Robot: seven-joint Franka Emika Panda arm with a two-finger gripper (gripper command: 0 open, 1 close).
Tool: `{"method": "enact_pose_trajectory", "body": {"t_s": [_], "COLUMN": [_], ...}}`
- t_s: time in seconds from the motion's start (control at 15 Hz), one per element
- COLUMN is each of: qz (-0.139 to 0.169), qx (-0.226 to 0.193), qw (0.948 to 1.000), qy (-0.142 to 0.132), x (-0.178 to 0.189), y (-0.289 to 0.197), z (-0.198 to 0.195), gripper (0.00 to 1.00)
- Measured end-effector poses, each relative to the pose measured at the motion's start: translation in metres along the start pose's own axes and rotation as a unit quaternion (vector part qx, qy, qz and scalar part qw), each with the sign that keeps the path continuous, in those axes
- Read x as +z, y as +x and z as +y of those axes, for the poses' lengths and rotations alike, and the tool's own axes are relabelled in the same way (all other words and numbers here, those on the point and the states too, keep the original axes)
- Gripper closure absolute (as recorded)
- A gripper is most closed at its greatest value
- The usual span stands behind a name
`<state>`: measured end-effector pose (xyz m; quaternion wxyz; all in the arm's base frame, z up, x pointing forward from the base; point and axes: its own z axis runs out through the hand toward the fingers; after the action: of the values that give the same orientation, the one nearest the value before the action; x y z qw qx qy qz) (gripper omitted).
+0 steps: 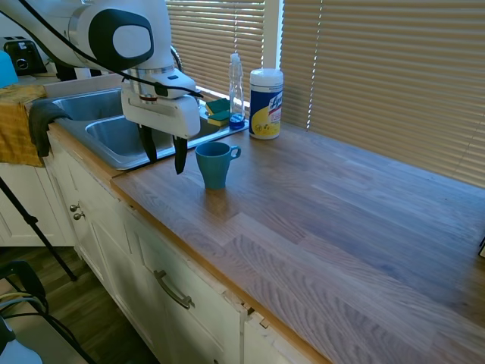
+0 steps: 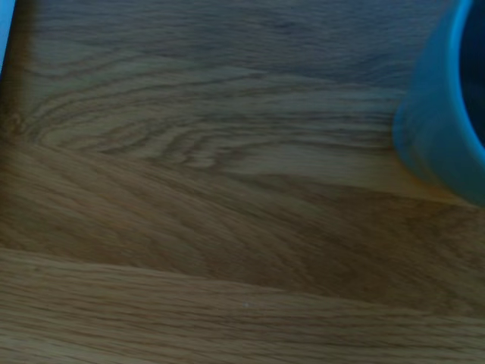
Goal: Put the mug in the sink
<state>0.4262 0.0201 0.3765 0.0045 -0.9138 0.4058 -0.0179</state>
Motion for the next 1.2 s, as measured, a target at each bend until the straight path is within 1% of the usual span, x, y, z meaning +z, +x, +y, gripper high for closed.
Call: {"method": "enact_pose_trajectory", "body": {"t_s": [0.4,0.67,1.0,1.07,1.2], "qz": [0.002,0.017,0.036,0.038,0.034], "qx": [0.01,0.025,0.057,0.064,0.07], "qw": [0.9999,0.9993,0.9966,0.9961,0.996], "qy": [0.002,0.02,0.046,0.048,0.044], "x": [-0.001,-0.022,-0.051,-0.054,-0.047], "y": [0.002,0.013,0.03,0.035,0.046], "z": [-0.001,-0.005,-0.018,-0.023,-0.033], "gripper": [0.0,0.0,0.0,0.0,0.0]}}
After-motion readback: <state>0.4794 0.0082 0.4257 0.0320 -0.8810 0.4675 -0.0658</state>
